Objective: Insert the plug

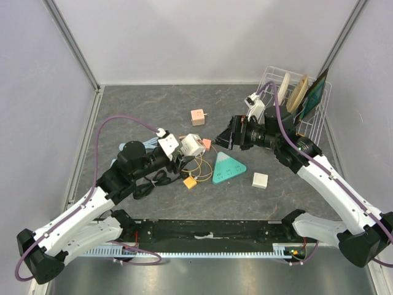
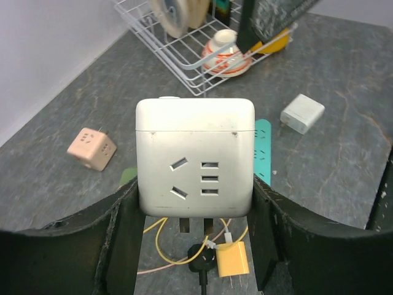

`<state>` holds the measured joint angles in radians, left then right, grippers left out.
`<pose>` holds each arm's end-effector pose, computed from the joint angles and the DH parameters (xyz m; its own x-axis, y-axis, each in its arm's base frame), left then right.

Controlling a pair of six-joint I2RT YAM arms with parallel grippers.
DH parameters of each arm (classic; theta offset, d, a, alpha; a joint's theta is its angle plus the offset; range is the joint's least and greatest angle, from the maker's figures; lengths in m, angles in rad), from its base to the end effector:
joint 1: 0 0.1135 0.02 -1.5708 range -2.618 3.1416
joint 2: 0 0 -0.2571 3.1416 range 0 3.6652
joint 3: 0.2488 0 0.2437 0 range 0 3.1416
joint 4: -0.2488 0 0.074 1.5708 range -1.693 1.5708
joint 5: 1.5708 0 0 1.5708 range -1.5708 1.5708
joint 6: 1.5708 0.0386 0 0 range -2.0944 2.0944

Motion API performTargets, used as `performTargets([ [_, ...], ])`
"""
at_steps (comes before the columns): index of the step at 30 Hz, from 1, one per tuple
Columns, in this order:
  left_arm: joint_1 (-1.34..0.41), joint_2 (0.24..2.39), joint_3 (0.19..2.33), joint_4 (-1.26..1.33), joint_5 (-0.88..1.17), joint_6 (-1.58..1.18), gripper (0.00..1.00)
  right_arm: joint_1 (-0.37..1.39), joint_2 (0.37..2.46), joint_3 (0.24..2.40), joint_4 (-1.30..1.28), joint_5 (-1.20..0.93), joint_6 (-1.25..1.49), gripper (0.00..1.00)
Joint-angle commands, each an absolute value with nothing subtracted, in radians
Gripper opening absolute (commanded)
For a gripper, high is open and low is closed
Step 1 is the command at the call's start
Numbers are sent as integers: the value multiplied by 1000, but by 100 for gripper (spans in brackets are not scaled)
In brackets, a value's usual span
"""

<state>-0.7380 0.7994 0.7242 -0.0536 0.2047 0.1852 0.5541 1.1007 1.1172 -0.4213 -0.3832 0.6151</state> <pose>0.1365 -0.1348 0.3256 0.0554 0.1934 -0.9796 0.8116 0.5627 0.1570 0.1962 0.1384 0.3634 -0.7238 0.1815 -0.6657 -0.4440 0.6160 0.6507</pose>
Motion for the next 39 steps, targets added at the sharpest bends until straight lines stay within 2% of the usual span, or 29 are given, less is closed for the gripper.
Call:
performTargets([
  [1, -747, 795, 744, -25, 357, 304, 2, 555, 1104, 1167, -356, -547, 670, 98],
  [6, -759, 834, 782, -20, 370, 314, 2, 558, 1144, 1160, -304, -663, 715, 98],
  [15, -807, 907, 804, 46, 354, 311, 2, 598, 1190, 1117, -210, -617, 785, 98],
  [23, -827, 893, 796, 83, 308, 311, 2, 604, 1189, 1042, -209, -542, 792, 98],
  [30, -828, 879, 778, 115, 302, 299, 2, 606, 1184, 1002, -184, -564, 805, 98],
  [39, -836, 905, 752, 202, 284, 268, 2, 606, 1192, 956, -20, -669, 899, 88],
])
